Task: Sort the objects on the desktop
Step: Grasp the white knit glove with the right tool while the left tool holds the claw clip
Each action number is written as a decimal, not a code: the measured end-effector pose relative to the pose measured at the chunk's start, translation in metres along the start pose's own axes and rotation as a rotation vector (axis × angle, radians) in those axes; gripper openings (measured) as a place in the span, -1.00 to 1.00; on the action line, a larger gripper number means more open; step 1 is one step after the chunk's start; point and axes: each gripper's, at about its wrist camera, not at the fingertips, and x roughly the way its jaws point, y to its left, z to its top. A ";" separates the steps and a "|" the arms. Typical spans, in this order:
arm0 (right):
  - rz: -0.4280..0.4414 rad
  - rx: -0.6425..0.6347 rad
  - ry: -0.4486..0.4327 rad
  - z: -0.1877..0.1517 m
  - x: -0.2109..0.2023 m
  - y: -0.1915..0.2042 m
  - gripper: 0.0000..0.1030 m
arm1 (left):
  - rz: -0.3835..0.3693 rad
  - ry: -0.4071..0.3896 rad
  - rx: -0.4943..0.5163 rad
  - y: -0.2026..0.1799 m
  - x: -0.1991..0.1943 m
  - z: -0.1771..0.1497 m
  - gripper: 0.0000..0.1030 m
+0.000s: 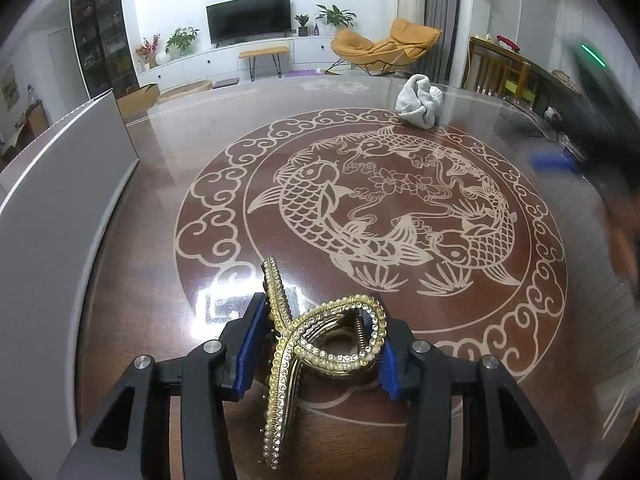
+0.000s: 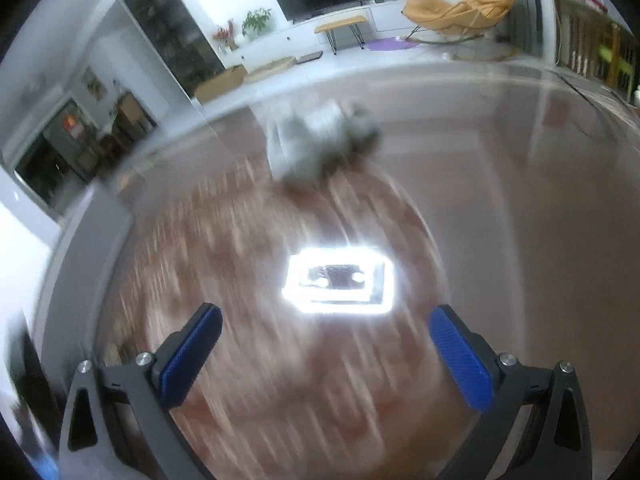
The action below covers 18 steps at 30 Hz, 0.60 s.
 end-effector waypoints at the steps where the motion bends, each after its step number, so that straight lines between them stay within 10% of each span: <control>1: 0.000 0.020 0.009 0.024 0.013 0.004 1.00 | 0.000 0.000 0.000 0.000 0.000 0.000 -0.05; 9: -0.080 0.142 0.105 0.116 0.101 0.009 0.80 | -0.026 -0.006 -0.021 0.003 -0.002 0.000 -0.06; 11: -0.117 0.072 0.084 0.120 0.102 0.017 0.26 | -0.031 -0.006 -0.026 0.004 -0.001 0.001 -0.06; 18: -0.100 -0.183 0.086 0.069 0.066 0.036 0.11 | -0.039 -0.008 -0.032 0.003 -0.002 0.000 -0.06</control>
